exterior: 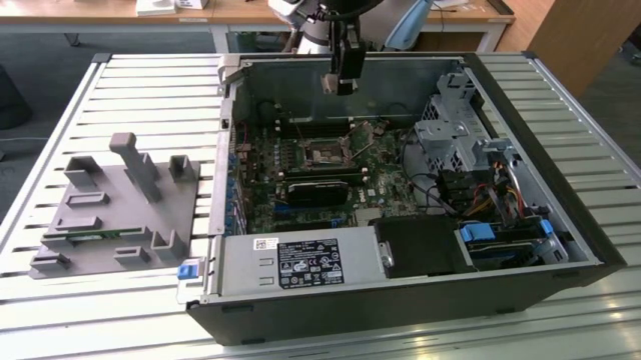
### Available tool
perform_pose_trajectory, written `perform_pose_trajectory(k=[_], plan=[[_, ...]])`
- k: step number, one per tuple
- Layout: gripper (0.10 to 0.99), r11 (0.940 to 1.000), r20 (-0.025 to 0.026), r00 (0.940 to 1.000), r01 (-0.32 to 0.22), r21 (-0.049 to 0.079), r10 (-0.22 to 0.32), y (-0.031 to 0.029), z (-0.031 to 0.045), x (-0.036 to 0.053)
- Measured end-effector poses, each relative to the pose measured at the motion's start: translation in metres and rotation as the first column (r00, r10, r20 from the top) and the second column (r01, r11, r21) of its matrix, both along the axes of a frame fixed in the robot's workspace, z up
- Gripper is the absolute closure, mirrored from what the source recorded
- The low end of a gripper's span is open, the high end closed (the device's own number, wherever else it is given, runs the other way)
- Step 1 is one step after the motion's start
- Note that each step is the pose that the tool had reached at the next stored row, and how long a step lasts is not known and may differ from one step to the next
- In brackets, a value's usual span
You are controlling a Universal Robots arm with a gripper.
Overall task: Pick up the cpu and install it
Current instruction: 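Place the cpu into insertion slot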
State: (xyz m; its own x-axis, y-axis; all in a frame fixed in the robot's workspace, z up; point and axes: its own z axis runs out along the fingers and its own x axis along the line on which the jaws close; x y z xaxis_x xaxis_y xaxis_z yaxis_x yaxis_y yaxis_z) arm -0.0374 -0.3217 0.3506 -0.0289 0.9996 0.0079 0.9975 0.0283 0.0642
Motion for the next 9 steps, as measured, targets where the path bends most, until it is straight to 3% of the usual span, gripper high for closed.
perform_pose_trajectory(k=[9], plan=[[0.553,1.0,0.0,1.0,-0.001,0.0,0.001,0.0,-0.0067,-0.0004]])
